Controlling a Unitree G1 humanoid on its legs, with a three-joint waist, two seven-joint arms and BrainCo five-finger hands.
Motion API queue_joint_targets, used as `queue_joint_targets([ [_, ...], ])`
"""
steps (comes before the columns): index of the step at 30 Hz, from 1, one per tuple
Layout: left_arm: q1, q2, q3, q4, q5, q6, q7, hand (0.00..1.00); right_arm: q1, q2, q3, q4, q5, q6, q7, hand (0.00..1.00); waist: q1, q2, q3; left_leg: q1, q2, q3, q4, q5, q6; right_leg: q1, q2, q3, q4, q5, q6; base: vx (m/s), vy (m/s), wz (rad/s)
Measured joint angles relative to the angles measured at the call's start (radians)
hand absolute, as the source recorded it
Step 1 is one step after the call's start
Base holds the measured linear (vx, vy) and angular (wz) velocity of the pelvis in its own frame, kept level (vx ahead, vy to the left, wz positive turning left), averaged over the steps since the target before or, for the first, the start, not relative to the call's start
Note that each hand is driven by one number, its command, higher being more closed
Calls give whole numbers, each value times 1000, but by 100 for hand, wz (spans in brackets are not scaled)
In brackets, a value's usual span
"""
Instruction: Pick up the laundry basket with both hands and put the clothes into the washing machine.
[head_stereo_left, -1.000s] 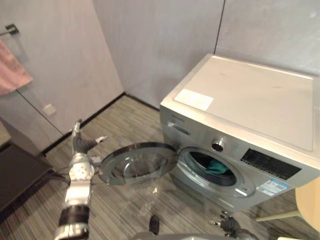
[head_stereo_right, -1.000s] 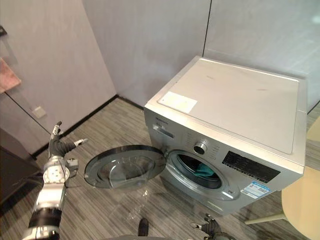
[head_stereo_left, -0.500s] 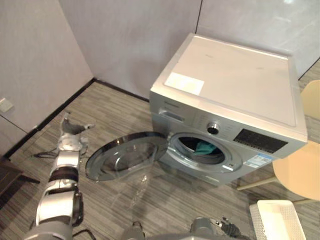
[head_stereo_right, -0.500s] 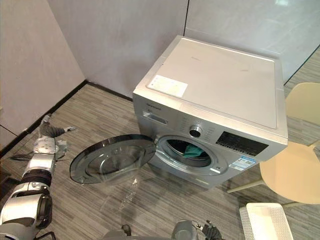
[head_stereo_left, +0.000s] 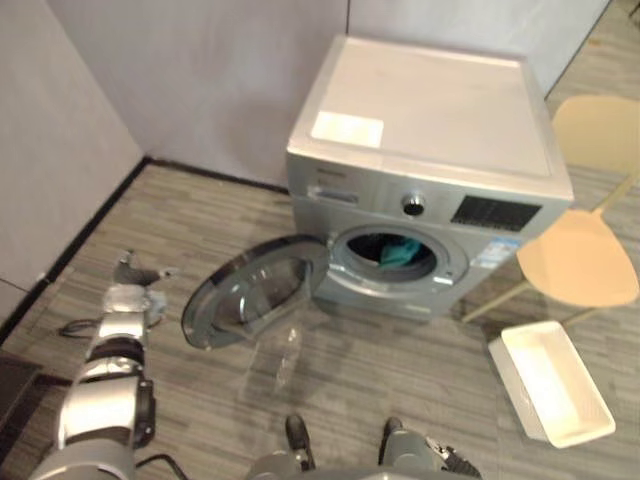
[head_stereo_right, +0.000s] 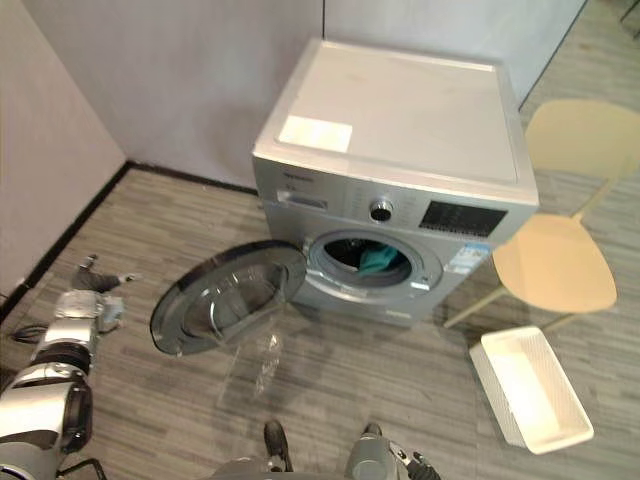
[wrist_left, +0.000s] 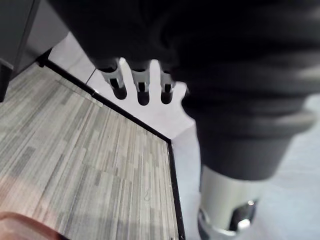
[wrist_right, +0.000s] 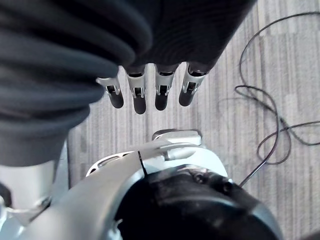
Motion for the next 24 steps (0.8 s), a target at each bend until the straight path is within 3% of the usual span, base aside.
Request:
queue_joint_targets([
  [2,-58,43,1,21,0,0,0,0,-4,-2,17,-33,-3,3,1,0,-1,-7,27,-21,37,7,-15,25,-27,-4,41,-16,-51,25,-4,-121,-197,-5],
  [4,-162,101,0,23,0,-1,1,0,0,-20,75,-120,-4,1,2,0,0,-32,40,-89,93,7,-15,65,-59,-36,99,-43,-119,59,-20,-122,-237,-8],
  [8,-345,147,-21,54,1,-8,6,0,-12,-47,89,-261,1,-19,-1,0,-2,-80,88,-192,150,4,-16,163,-42,-92,172,-60,-204,147,-60,-87,-193,-19],
  [12,-453,144,-106,80,-27,-10,7,0,-14,-43,136,-333,15,-35,-2,0,-4,-114,133,-249,156,-4,-10,189,-17,-145,178,-63,-204,158,-69,-5,-34,-2],
  [15,-513,143,-138,83,-62,-19,8,0,-13,-30,169,-413,35,-39,-1,0,-1,-117,162,-288,155,-6,-10,191,-16,-180,176,-69,-200,158,-70,15,13,5],
  [18,-648,137,-157,84,-89,-21,21,0,-11,-28,186,-511,52,-44,-1,0,24,-125,195,-326,158,0,-10,192,-14,-218,178,-70,-200,164,-72,3,9,-4],
  [22,-763,116,-145,75,-99,-26,33,0,2,-26,202,-657,53,-57,-4,0,27,-138,208,-376,165,14,-16,181,-11,-261,183,-46,-229,207,-66,2,14,-13],
  [24,-761,101,-86,66,-94,-20,42,0,8,-24,205,-698,53,-59,-4,0,27,-138,208,-379,179,32,-17,177,-7,-273,192,-18,-231,234,-45,20,43,-29],
])
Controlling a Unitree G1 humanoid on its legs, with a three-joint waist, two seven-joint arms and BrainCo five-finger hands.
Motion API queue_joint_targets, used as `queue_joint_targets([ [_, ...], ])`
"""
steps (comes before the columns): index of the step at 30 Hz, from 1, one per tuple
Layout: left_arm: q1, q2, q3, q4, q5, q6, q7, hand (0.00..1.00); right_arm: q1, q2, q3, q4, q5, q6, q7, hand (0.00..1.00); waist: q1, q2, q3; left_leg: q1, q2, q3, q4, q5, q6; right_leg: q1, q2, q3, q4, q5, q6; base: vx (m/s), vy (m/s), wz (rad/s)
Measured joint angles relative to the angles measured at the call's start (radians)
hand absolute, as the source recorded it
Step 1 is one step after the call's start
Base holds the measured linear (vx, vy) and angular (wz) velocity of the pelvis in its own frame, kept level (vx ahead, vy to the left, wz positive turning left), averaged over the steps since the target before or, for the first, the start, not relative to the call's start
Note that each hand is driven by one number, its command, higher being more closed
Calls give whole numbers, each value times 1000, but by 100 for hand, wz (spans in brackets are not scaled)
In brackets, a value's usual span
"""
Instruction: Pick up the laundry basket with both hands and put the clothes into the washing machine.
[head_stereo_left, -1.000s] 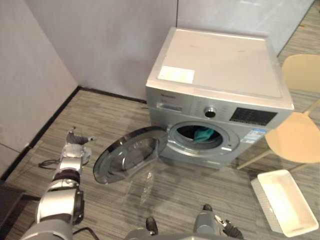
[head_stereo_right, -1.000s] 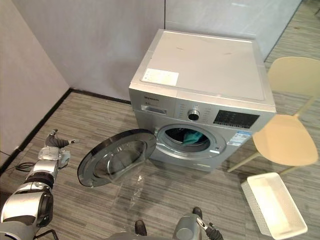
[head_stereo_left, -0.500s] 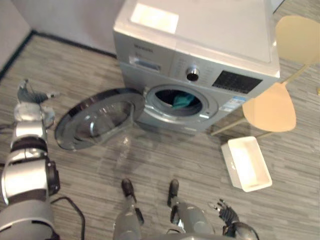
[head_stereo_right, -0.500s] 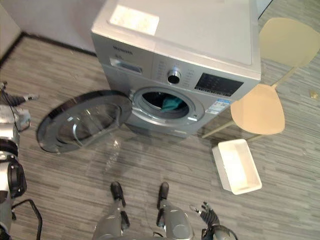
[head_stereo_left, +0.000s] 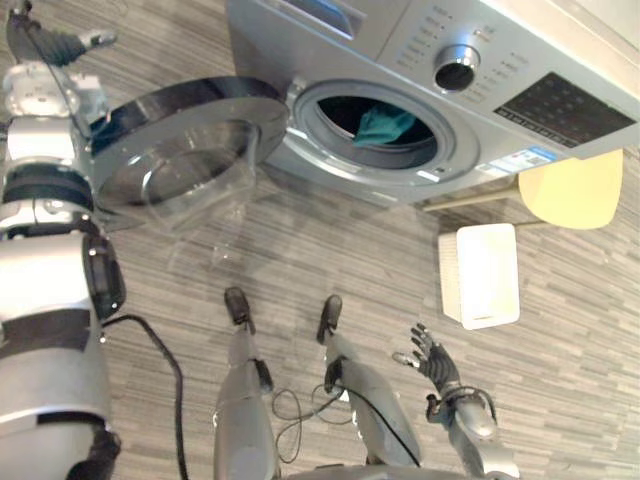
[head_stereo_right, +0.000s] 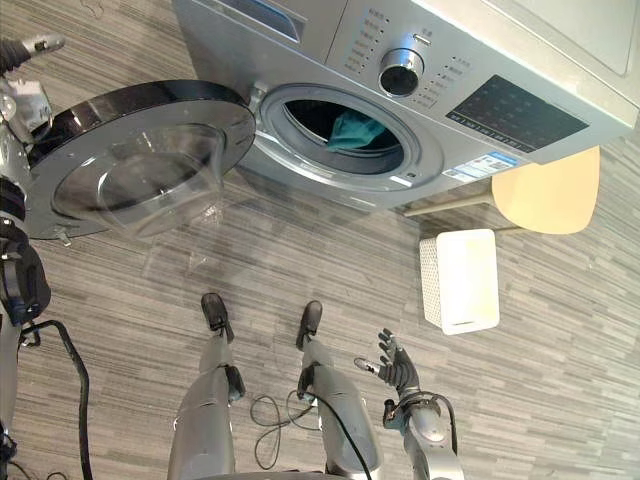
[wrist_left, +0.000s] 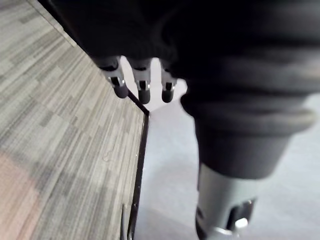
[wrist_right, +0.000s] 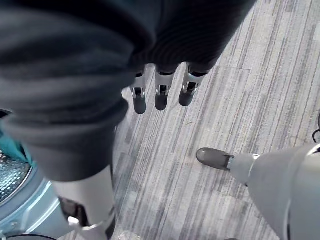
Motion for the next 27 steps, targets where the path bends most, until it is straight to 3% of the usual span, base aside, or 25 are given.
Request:
queue_joint_targets([
  [6,128,-87,228,-84,58,23,-97,0,54,-3,-2,-46,-3,26,19,0,23,7,-4,38,24,57,0,-17,-11,13,14,16,3,4,-3,54,1,-19],
  [8,263,-146,303,-103,56,22,-150,0,55,-6,-2,-44,-14,31,50,0,19,35,-45,74,35,80,0,-28,-18,38,24,19,3,3,-3,117,-6,-22],
  [12,528,-253,302,-35,52,50,-214,0,54,-31,-9,-31,-42,49,79,0,10,59,-121,151,30,139,0,-52,-33,82,23,67,-2,-7,5,129,16,-33],
  [15,707,-348,274,21,36,71,-232,0,40,-29,-12,59,-55,50,94,0,-13,52,-169,186,16,179,7,-52,-33,95,13,104,4,-34,5,129,22,-22],
  [18,846,-468,161,22,36,91,-260,0,-14,-31,-29,222,-94,70,95,0,-33,55,-185,226,-8,197,7,-53,-34,117,-8,137,4,-62,8,67,-3,-19],
  [21,886,-589,-3,22,36,91,-260,0,-41,-32,-33,315,-124,76,94,0,-55,87,-209,252,-20,205,7,-56,-38,120,-11,166,20,-66,10,-7,3,-21],
  [25,861,-684,-212,20,36,80,-251,0,-47,-33,-36,367,-145,88,87,0,-109,125,-236,306,-28,206,-1,-68,-44,142,-21,186,59,-108,15,-55,-2,-12],
  [27,809,-741,-320,19,34,56,-210,0,-42,-35,-43,416,-163,96,77,0,-133,151,-254,315,-38,206,-2,-72,-49,142,-32,192,69,-114,16,-83,9,-3],
])
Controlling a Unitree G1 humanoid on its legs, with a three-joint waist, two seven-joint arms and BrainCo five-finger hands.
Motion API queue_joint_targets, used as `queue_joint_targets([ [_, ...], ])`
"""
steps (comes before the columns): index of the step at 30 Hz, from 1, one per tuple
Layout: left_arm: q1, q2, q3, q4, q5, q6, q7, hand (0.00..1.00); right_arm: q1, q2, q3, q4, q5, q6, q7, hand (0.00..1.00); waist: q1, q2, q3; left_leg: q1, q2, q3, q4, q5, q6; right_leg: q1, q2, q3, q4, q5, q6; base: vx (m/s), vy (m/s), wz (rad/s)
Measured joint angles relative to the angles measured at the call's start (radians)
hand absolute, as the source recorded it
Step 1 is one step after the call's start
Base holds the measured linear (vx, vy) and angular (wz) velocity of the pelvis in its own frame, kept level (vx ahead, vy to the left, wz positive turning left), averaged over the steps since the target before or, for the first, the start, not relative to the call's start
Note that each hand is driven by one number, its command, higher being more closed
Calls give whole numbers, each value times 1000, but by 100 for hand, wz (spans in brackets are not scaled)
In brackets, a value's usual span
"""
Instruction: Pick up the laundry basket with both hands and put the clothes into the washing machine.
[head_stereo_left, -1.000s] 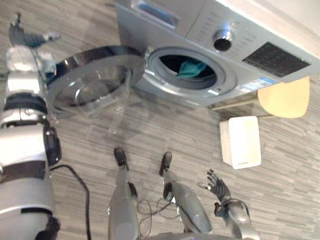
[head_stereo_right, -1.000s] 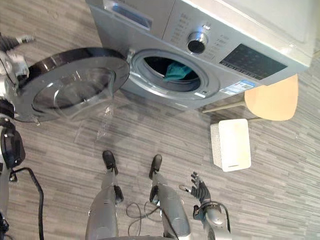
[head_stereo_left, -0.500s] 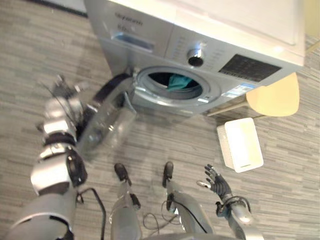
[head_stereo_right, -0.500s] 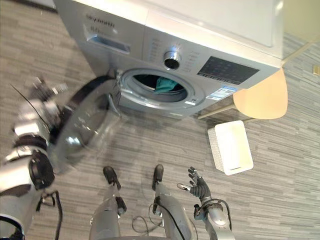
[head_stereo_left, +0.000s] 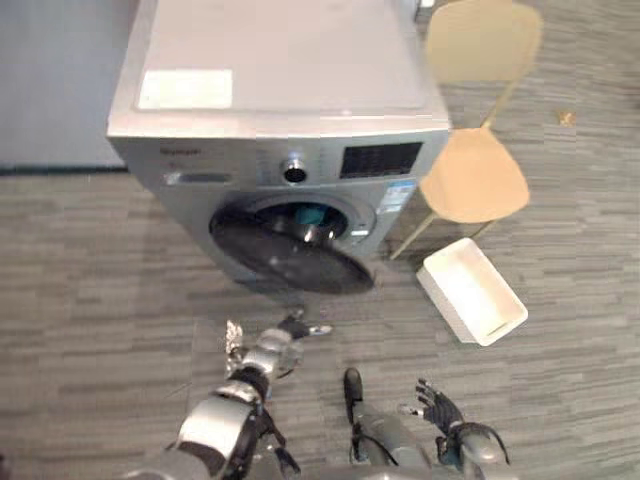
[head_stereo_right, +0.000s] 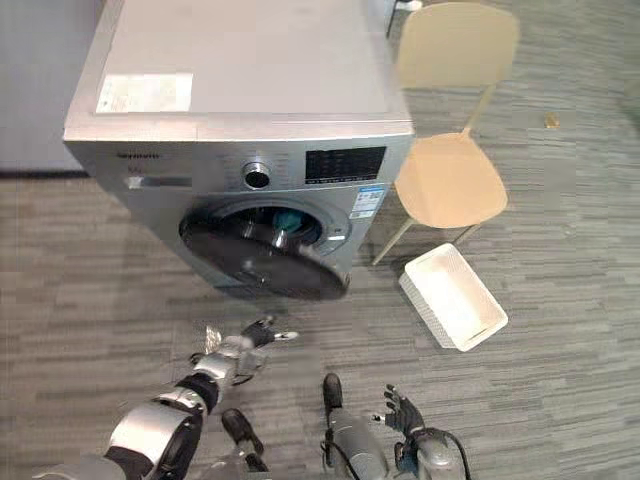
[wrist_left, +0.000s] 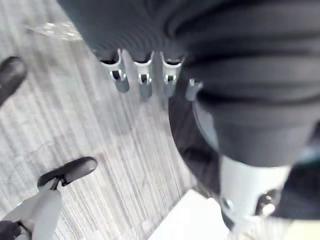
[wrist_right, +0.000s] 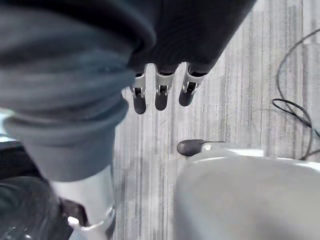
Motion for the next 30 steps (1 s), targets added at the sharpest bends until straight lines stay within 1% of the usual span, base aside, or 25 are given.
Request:
queue_joint_targets([
  [1,-13,-10,-12,0,1,-4,8,0,0,1,0,10,-2,0,-3,0,-6,3,-2,0,0,0,0,0,0,0,-3,0,-1,1,1,-88,0,-6],
  [2,-41,-23,-36,0,5,-9,31,0,4,4,2,22,-11,1,-7,0,-11,5,-3,0,-1,6,0,-1,1,-3,-6,1,-2,4,7,-59,-3,-10],
  [3,-58,-28,-38,0,14,-9,45,0,9,5,3,25,-14,2,-8,0,-10,5,-3,-1,-1,14,0,-1,2,-4,-7,3,-10,7,11,-84,-7,-18],
  [6,-80,-15,-39,0,71,-7,74,0,13,5,2,25,-32,3,-9,0,-11,5,-3,-13,-2,26,0,-1,2,-5,-8,6,-42,11,18,-44,-6,-14],
  [9,-64,0,-39,-4,125,-9,88,0,16,6,1,25,-35,3,-12,0,-8,6,-3,-32,-11,-2,0,0,2,-5,-18,-15,-52,19,29,2,2,22],
  [10,-20,10,-39,-42,151,-19,104,0,16,9,0,26,-35,2,-25,0,-6,10,-3,-49,-19,-44,0,1,3,-4,-27,-45,-50,19,29,17,6,56],
  [11,6,14,-39,-68,162,-28,111,0,16,12,-2,26,-35,0,-33,0,-6,13,-3,-57,-21,-60,0,3,6,-3,-32,-64,-49,19,29,36,9,69],
  [12,59,26,-47,-115,169,-48,127,0,14,16,-7,30,-33,-4,-43,0,-3,21,-2,-69,-24,-88,0,9,15,1,-36,-89,-48,19,29,59,11,76],
  [13,153,53,-62,-194,174,-75,147,0,5,20,-12,53,-26,-13,-58,0,3,25,-1,-78,-31,-122,0,12,18,12,-43,-121,-48,23,28,74,12,77],
  [14,204,71,-72,-236,174,-93,153,0,3,20,-15,66,-22,-20,-64,0,13,26,-1,-78,-34,-138,0,12,18,20,-47,-135,-46,28,28,109,14,78],
  [15,300,103,-72,-297,174,-117,158,0,4,19,-23,82,-13,-32,-78,0,41,30,-1,-72,-36,-159,0,14,21,42,-50,-158,-49,26,27,110,12,52],
  [16,343,112,-69,-313,172,-126,160,0,4,19,-32,93,-7,-39,-79,0,55,30,-1,-67,-38,-169,0,14,22,53,-50,-167,-49,24,23,190,7,63],
  [17,441,151,-30,-317,167,-144,159,0,1,13,-42,110,-5,-50,-82,0,90,35,0,-55,-41,-191,1,13,24,83,-49,-193,-51,13,17,169,-2,48],
  [19,545,190,31,-317,155,-149,161,0,-10,10,-43,135,-2,-70,-85,0,120,43,-1,-45,-46,-224,7,12,26,116,-49,-229,-51,-5,16,189,-7,62],
  [20,604,210,58,-317,147,-159,161,0,-20,8,-38,148,2,-76,-97,0,132,49,-1,-35,-53,-247,9,11,26,142,-50,-254,-50,-18,14,165,-2,68],
  [21,631,216,71,-317,138,-166,158,0,-26,9,-37,153,3,-79,-100,0,134,52,-1,-30,-53,-259,9,11,28,157,-50,-269,-50,-25,13,144,1,75],
  [22,681,217,109,-316,120,-177,146,0,-33,14,-31,159,3,-86,-100,0,146,54,0,-29,-52,-288,35,-2,40,187,-49,-297,-47,-41,14,96,-4,64],
  [23,697,211,135,-314,114,-186,144,0,-36,18,-24,168,3,-94,-100,0,161,53,1,-41,-48,-304,74,-19,39,201,-50,-310,-43,-51,11,100,-19,85],
  [24,723,192,199,-313,88,-201,146,0,-38,19,-3,180,5,-99,-102,0,176,54,4,-78,-33,-333,191,-65,39,234,-52,-338,-29,-78,12,51,-20,88],
  [25,737,178,252,-311,62,-209,150,0,-38,20,2,182,6,-101,-103,0,187,54,15,-109,-29,-357,285,-84,42,270,-52,-363,-23,-108,11,17,-16,122],
  [26,744,146,324,-309,35,-210,157,0,-38,20,2,181,10,-106,-112,0,196,49,37,-139,-25,-356,398,-85,42,318,-61,-387,-19,-134,12,-39,1,101],
  [27,753,129,353,-308,15,-210,169,0,-37,18,1,181,12,-111,-119,0,209,51,46,-144,-18,-345,437,-85,43,339,-60,-403,-16,-144,12,-79,-21,91],
  [28,771,100,394,-301,-15,-210,189,0,-37,13,0,181,12,-115,-124,0,227,51,54,-141,-4,-305,471,-90,49,366,-54,-422,-14,-157,16,-92,-41,57],
  [29,787,78,409,-282,-41,-209,207,0,-37,10,-4,174,13,-119,-130,0,239,64,58,-140,3,-260,471,-105,71,382,-44,-439,-16,-162,21,-81,-40,53],
  [30,791,67,409,-272,-56,-209,217,0,-38,11,-8,174,13,-118,-140,0,241,73,57,-140,5,-243,463,-111,79,385,-40,-451,-16,-166,25,-44,-10,63],
])
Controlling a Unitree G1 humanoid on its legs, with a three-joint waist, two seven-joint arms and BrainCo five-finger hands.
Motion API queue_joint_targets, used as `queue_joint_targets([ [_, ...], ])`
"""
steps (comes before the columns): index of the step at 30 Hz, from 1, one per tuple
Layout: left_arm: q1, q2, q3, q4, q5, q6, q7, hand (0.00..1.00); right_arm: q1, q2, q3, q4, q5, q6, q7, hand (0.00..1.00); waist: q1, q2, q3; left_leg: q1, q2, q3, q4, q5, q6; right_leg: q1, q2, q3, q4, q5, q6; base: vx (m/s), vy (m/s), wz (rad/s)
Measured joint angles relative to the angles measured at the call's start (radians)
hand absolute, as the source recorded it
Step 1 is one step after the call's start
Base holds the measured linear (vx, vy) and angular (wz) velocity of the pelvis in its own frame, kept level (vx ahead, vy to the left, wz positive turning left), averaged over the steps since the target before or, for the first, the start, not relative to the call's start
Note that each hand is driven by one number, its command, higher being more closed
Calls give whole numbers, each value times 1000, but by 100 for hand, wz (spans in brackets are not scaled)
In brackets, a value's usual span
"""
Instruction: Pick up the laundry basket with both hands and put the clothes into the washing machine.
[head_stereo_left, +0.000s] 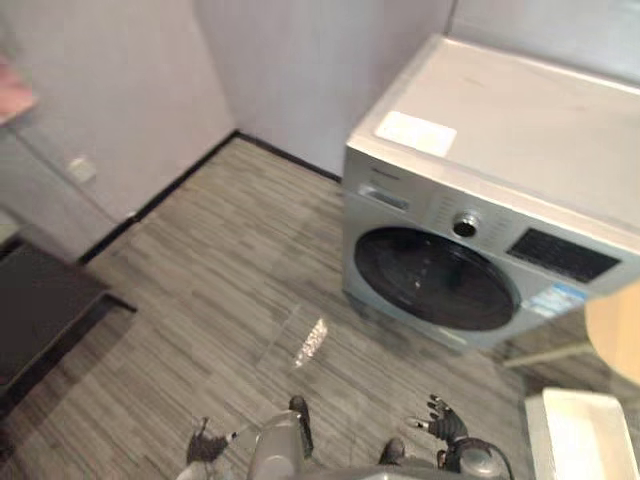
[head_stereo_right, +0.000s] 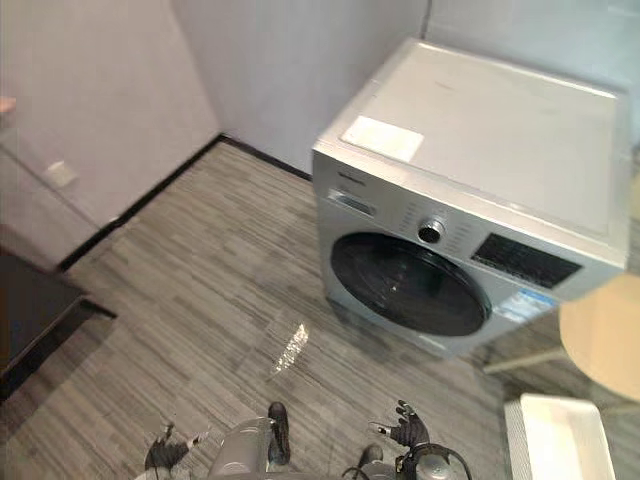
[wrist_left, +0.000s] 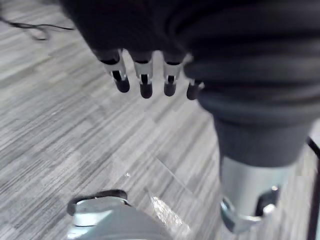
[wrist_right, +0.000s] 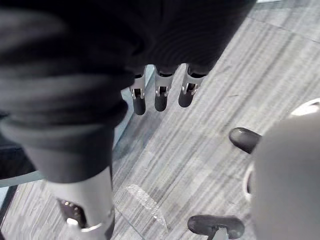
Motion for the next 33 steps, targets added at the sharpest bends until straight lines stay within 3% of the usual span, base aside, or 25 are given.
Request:
queue_joint_targets([
  [1,3,-30,1,2,-21,0,16,0,-5,-8,-9,0,2,2,-11,0,3,16,2,-9,-5,29,-30,-3,3,4,3,-23,-1,-7,9,-10,12,59],
  [3,-3,-52,1,3,-35,0,19,0,-12,-10,-17,0,8,5,-23,0,9,18,2,-15,-13,81,-73,-5,0,-3,0,-37,-7,-7,10,4,32,49],
  [4,-13,-53,17,4,-42,0,18,0,-12,-10,-33,0,21,5,-25,0,29,15,1,1,-25,124,-124,-10,13,-11,-6,-45,-2,-11,16,79,99,31],
  [5,-22,-54,25,4,-51,0,19,0,-17,-4,-35,8,22,7,-26,0,50,15,-2,25,-45,137,-154,-35,52,-15,-17,-41,14,-29,40,174,140,25],
  [6,-30,-56,30,-1,-54,-2,16,0,-17,3,-40,9,20,12,-25,0,56,-13,5,36,-66,134,-140,-66,81,-12,-48,-36,60,-71,70,228,119,25],
  [7,-30,-52,33,-1,-58,-2,16,0,-7,12,-44,8,20,14,-23,0,54,-16,-2,50,-71,131,-137,-85,73,-8,-69,-39,105,-87,90,286,66,42],
  [8,-29,-47,33,0,-59,-1,17,0,2,27,-50,7,20,15,-24,0,50,-40,-7,79,-101,109,-124,-122,72,-15,-125,-32,246,-121,128,264,38,49],
  [9,-32,-44,23,-1,-59,0,17,0,7,32,-53,7,19,16,-24,0,47,-42,-9,89,-105,95,-108,-138,71,-37,-152,-13,347,-126,135,279,52,60],
  [10,-36,-36,4,-8,-58,-1,16,0,13,39,-52,5,19,19,-23,0,43,-44,-11,107,-107,75,-88,-155,72,-85,-190,29,522,-107,137,290,69,73],
  [11,-44,-20,-21,-22,-58,0,15,0,19,58,-52,1,19,23,-22,0,32,-57,-11,131,-111,40,-60,-177,81,-159,-224,108,736,-41,147,351,41,94],
  [12,-46,-4,-36,-43,-57,0,15,0,18,73,-54,-4,19,23,-21,0,20,-61,-12,155,-113,2,-53,-197,80,-231,-220,188,894,-42,157,416,3,90],
  [14,-68,3,-65,-59,-57,-1,15,0,17,75,-53,0,20,23,-22,0,9,-80,-24,203,-113,-53,-84,-196,73,-295,-199,233,955,-82,119,371,-60,89],
  [16,-86,-8,-95,-67,-55,-6,10,0,15,75,-57,-1,21,21,-24,0,-14,-81,-25,246,-109,-127,-125,-184,54,-329,-162,256,813,-131,63,303,-121,99],
  [20,-125,-40,-92,-50,-40,-11,-7,0,10,88,-111,9,41,22,-20,0,-27,-64,-19,258,-78,-250,-146,-189,3,-362,-82,464,435,-115,53,245,-285,97],
  [21,-128,-41,-86,-37,-40,-13,-7,0,9,91,-118,21,42,24,-21,0,-27,-64,-19,262,-61,-293,-130,-206,-29,-353,-62,524,332,-75,47,209,-411,96],
  [23,-125,-28,-48,-23,-39,-18,-8,0,9,102,-119,44,48,25,-20,0,-27,-108,-21,256,-68,-355,-95,-242,-87,-319,-70,588,247,21,77,180,-476,112],
  [24,-133,-40,-19,5,-38,-12,-8,0,4,104,-131,45,56,30,-20,0,-28,-95,-22,259,-41,-406,-75,-257,-109,-312,-52,544,315,21,69,119,-399,95],
  [25,-128,-56,-11,6,-37,-12,-10,0,7,96,-138,44,56,30,-20,0,-27,-83,-23,257,-17,-405,-75,-257,-109,-308,-35,519,331,1,57,171,-448,89],
  [26,-127,-77,3,4,-37,-13,-15,0,6,84,-136,32,52,43,25,0,-14,-53,-26,260,23,-412,-82,-253,-114,-310,-8,480,367,-36,36,150,-387,76],
  [27,-124,-95,27,5,-37,-12,-25,0,5,60,-101,17,29,50,78,0,-6,-34,-26,259,47,-420,-91,-230,-152,-307,7,439,398,-62,27,151,-379,78],
  [30,-127,-123,85,-1,-50,-12,-27,0,3,45,-78,18,-13,49,112,0,1,-15,-23,227,82,-461,-44,-218,-175,-243,10,326,401,-98,-1,139,-260,110],
  [33,-106,-119,119,-3,-62,-6,-27,0,-3,73,-120,26,1,43,83,0,0,-19,-22,132,107,-412,106,-217,-174,-168,14,229,358,-101,-6,63,-78,96],
])
